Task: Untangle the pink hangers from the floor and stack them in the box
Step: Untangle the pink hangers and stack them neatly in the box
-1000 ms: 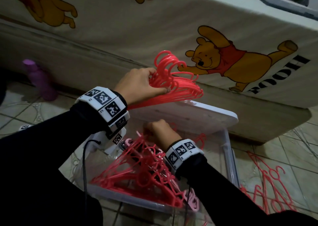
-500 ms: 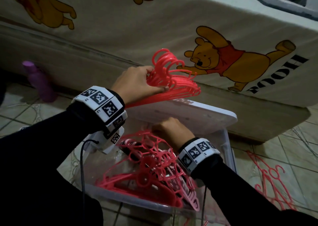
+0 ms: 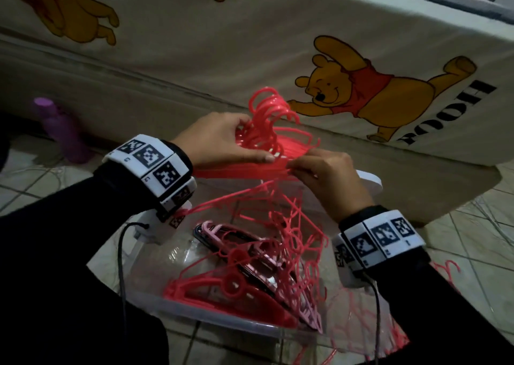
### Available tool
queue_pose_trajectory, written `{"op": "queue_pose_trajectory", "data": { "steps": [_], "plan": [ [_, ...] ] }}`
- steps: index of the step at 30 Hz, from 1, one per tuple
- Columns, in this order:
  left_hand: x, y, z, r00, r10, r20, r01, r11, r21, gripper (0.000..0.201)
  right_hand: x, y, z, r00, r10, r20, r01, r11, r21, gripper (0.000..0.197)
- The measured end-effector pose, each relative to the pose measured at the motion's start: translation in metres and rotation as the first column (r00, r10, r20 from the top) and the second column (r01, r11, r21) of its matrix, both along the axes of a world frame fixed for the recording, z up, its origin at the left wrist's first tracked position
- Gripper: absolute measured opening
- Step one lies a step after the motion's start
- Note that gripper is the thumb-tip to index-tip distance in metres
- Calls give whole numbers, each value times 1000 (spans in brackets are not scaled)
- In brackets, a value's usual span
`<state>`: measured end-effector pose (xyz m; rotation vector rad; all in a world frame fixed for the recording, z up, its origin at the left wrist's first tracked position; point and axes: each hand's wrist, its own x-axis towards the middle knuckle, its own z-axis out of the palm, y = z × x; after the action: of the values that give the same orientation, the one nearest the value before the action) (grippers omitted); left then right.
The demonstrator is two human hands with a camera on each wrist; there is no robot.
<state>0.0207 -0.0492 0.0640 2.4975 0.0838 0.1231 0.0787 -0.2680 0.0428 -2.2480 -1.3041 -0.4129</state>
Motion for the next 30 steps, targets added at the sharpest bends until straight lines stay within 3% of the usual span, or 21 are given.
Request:
{"op": "queue_pose_trajectory", "data": {
  "steps": [6,11,15,18,24,27,30],
  "plan": [
    [-8,-9,-6,991,-80,-110,94,987,133,114,4,6,-11,990,-107,-95,122,977,174,8],
    [-10,-12,-9,983,-93,-159,110,989,96,122,5,15,-15,968,-139,-209,193,945,264,11],
    [-11,-16,-17,992,-21,-127,37,992,124,101,5,19,-18,944,-146,-296,244,913,326,11],
    [-12,-15,-24,996,-27,-84,38,992,124,84,3,21,-20,948,-147,-282,242,909,338,11],
    [-8,-3,-25,994,-66,-86,78,987,143,78,2,20,-28,960,-92,-264,182,923,340,12],
    [-5,2,-24,990,-84,-114,100,984,144,76,3,14,-44,931,-189,-313,271,931,243,8],
    [-5,5,-23,990,-86,-114,102,985,139,77,4,11,-66,863,-274,-425,263,961,-86,15]
  ]
}}
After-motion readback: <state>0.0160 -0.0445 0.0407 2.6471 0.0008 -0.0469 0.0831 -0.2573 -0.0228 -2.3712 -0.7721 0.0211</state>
